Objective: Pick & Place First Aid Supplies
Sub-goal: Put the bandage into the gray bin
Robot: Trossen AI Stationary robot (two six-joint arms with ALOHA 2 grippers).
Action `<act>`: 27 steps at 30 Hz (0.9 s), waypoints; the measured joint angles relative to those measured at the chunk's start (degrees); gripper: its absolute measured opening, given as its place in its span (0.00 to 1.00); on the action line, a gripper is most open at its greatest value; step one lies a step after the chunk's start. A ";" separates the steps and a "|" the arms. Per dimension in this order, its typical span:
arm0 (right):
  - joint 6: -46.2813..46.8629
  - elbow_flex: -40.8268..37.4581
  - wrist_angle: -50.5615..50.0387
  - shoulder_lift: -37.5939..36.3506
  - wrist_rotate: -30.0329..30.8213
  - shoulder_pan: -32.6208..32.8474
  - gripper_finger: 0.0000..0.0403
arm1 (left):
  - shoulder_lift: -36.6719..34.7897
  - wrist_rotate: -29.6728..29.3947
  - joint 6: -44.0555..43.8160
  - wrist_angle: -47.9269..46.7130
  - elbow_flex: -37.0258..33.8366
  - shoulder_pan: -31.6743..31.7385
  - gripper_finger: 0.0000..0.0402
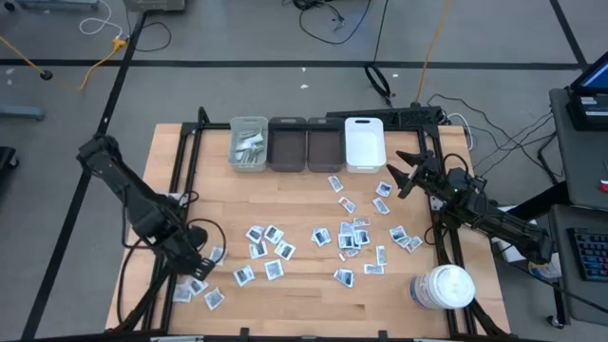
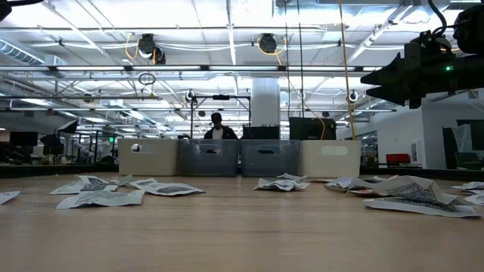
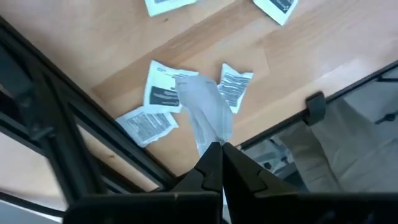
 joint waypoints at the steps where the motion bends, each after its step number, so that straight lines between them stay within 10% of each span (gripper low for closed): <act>1: 0.00 -0.01 0.00 0.01 0.02 0.01 0.74 | -0.46 -0.06 0.62 -0.54 0.00 0.00 0.00; 7: 0.00 -0.01 0.00 0.01 0.00 0.01 0.74 | -1.44 -0.10 8.77 -3.19 0.00 7.12 0.00; 27: 0.00 -0.01 0.00 -0.01 0.00 0.00 0.74 | -1.45 -1.49 51.85 -3.43 0.00 63.62 0.00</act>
